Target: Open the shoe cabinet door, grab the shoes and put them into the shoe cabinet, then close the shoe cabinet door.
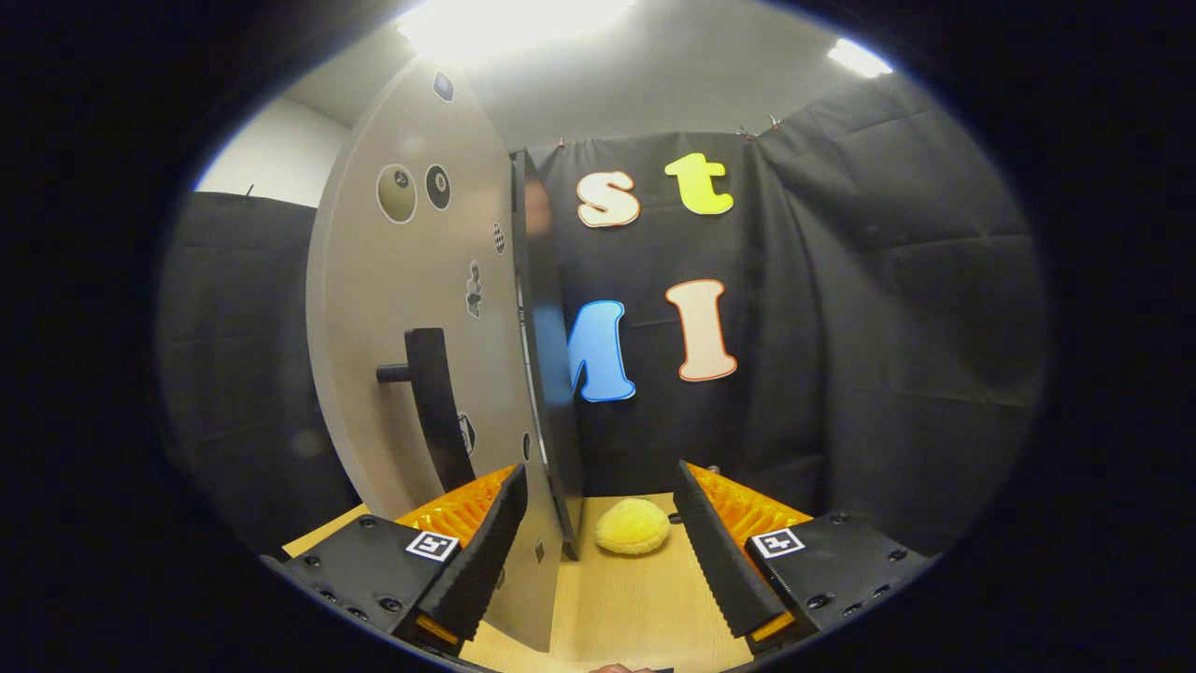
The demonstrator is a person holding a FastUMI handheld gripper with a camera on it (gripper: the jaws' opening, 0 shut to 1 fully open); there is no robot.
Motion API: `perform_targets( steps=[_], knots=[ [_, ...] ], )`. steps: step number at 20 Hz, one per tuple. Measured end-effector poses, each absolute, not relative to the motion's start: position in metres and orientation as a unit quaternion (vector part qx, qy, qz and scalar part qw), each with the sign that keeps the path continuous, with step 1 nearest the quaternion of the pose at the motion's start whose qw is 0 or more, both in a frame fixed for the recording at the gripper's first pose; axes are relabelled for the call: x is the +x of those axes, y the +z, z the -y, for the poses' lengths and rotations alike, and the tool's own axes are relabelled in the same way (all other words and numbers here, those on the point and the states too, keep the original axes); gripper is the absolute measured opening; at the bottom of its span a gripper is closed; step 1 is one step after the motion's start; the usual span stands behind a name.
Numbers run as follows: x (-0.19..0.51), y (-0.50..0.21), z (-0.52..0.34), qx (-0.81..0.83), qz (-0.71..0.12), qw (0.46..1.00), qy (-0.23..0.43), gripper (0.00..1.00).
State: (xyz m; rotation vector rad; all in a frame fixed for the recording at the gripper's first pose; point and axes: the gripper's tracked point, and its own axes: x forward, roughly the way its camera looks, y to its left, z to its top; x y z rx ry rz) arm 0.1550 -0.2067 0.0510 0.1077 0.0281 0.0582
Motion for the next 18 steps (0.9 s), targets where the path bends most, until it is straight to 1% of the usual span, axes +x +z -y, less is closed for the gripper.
perform_targets(
  steps=[2,4,7,11,18],
  knots=[
    [0.158,0.059,0.204,0.042,0.000,0.999,0.024,0.98],
    [0.157,0.059,0.202,0.031,0.001,0.999,0.013,0.96],
    [0.159,0.060,0.192,0.032,-0.004,0.999,0.000,0.97],
    [0.146,0.059,0.148,0.035,-0.010,0.999,-0.003,0.97],
    [0.159,0.058,0.053,0.053,-0.022,0.998,0.001,0.97]
  ],
)
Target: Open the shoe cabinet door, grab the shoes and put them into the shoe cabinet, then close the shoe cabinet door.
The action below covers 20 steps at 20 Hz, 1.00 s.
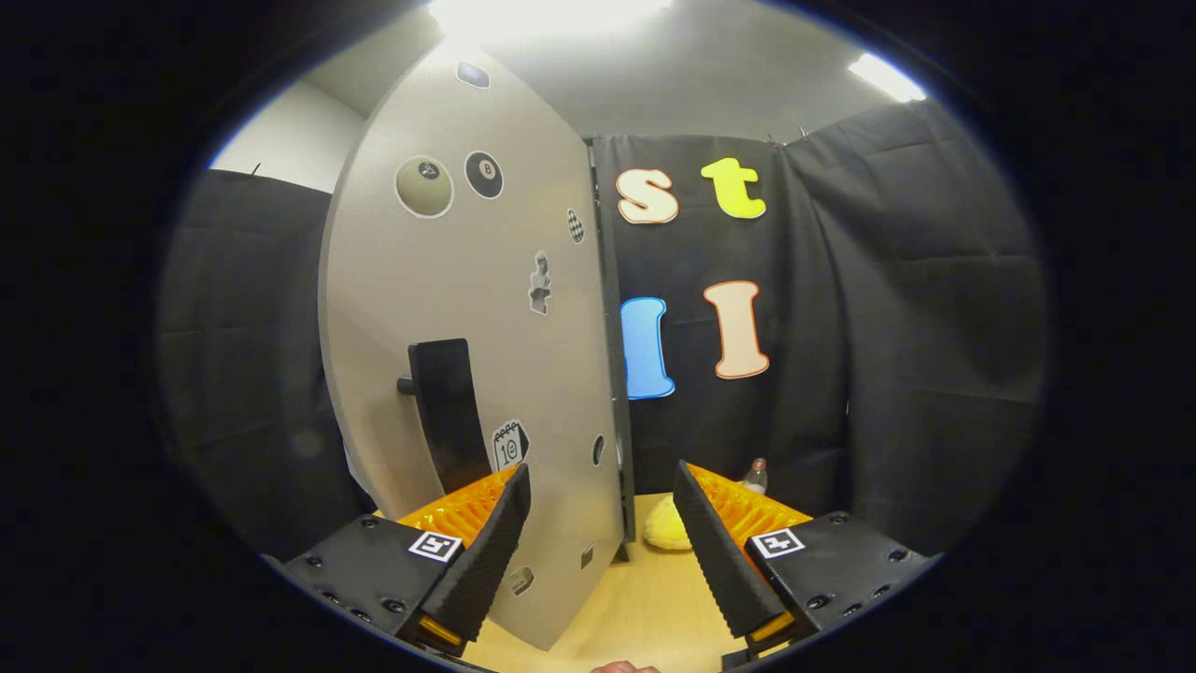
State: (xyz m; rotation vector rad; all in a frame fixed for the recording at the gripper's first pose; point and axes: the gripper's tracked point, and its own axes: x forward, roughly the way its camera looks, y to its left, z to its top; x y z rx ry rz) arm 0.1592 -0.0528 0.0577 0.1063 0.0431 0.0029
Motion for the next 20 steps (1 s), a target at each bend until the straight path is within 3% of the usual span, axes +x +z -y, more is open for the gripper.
perform_targets(
  steps=[12,20],
  knots=[
    [0.199,0.062,-0.090,0.010,-0.024,0.998,0.059,0.97],
    [0.184,0.054,-0.109,0.000,-0.029,0.997,0.065,0.97]
  ],
)
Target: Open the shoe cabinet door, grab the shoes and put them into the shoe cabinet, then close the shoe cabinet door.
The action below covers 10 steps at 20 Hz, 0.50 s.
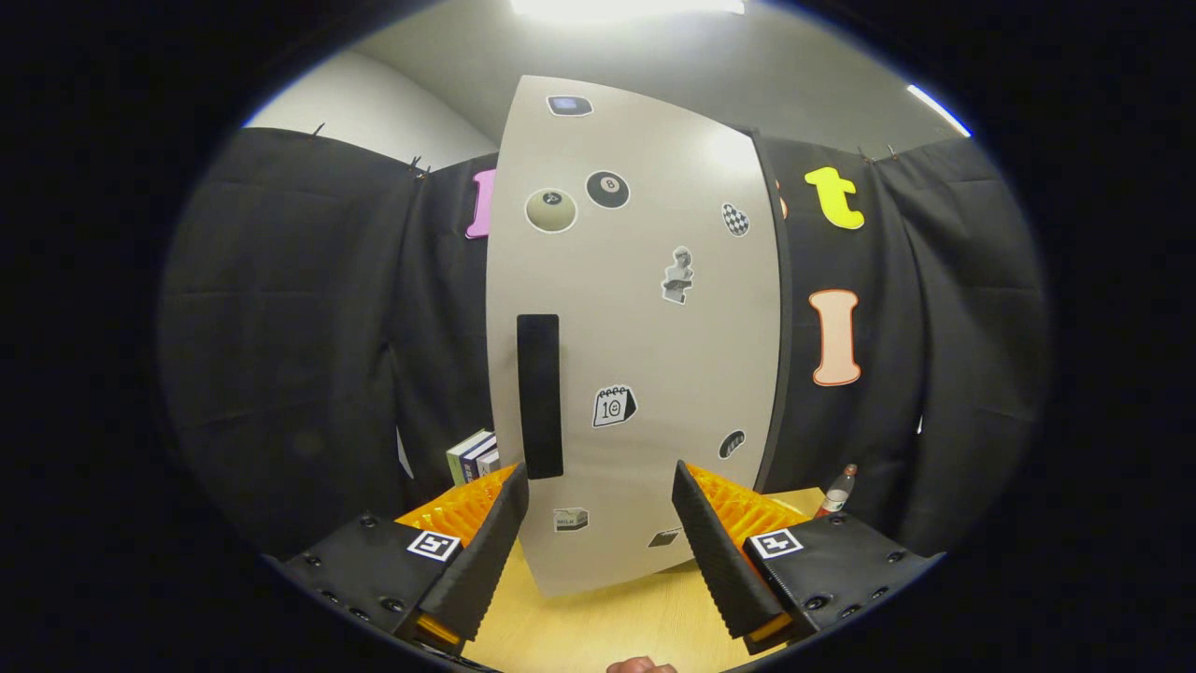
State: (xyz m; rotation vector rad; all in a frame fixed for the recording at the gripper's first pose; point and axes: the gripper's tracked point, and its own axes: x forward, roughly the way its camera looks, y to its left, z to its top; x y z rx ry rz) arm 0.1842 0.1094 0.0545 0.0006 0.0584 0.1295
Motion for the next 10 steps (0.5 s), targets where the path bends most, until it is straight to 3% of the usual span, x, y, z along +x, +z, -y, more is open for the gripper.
perform_targets(
  steps=[10],
  knots=[
    [0.1762,0.0531,-0.1088,-0.006,-0.030,0.998,0.059,0.97]
  ],
)
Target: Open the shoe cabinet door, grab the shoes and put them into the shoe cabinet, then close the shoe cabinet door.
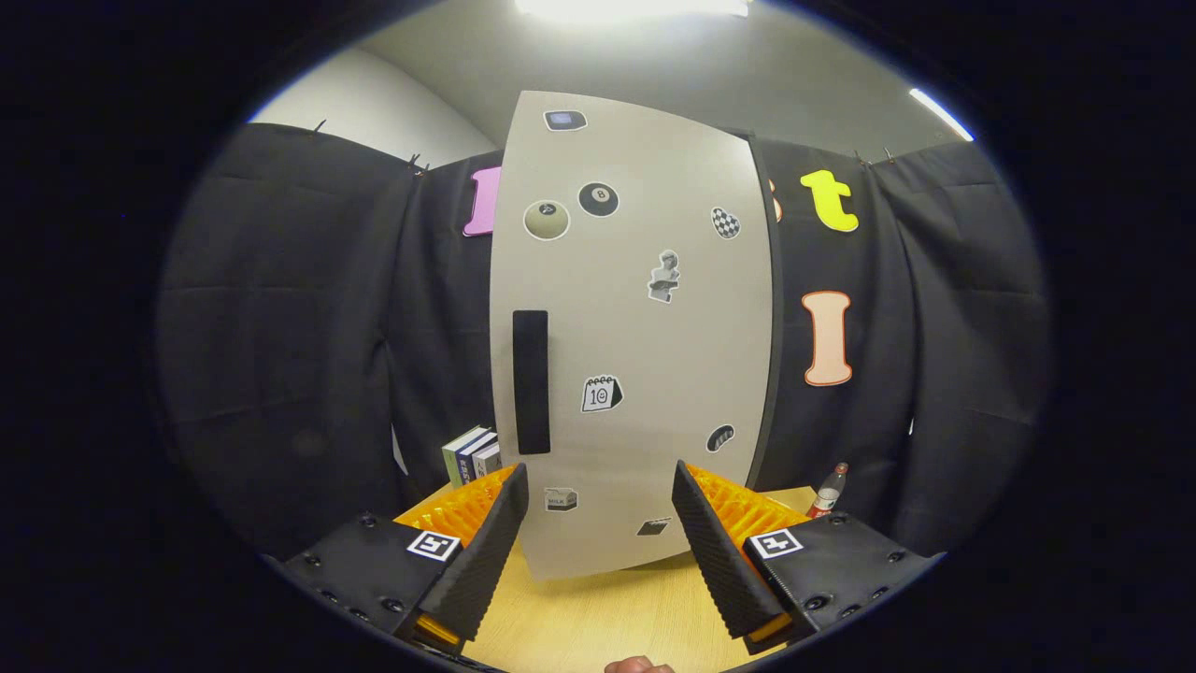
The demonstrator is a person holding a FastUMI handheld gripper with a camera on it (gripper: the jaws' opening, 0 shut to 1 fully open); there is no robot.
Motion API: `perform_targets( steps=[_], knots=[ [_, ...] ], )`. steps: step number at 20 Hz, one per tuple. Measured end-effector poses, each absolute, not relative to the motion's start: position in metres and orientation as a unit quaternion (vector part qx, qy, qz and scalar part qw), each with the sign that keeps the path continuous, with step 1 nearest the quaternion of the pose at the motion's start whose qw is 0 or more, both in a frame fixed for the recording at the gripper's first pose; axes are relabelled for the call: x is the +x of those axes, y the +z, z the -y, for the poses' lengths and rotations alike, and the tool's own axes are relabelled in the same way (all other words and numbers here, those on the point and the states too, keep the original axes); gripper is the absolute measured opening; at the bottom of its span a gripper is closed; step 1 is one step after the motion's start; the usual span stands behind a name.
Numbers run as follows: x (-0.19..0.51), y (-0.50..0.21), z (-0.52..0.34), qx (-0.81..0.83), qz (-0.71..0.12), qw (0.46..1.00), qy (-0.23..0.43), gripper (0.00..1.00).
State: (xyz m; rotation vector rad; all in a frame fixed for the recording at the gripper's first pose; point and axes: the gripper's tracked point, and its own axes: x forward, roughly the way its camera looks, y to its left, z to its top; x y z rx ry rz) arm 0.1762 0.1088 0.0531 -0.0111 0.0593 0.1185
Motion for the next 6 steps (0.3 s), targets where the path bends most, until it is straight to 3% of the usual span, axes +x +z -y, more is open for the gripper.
perform_targets(
  steps=[6],
  knots=[
    [0.1766,0.0520,-0.1089,-0.004,-0.033,0.998,0.056,0.97]
  ],
)
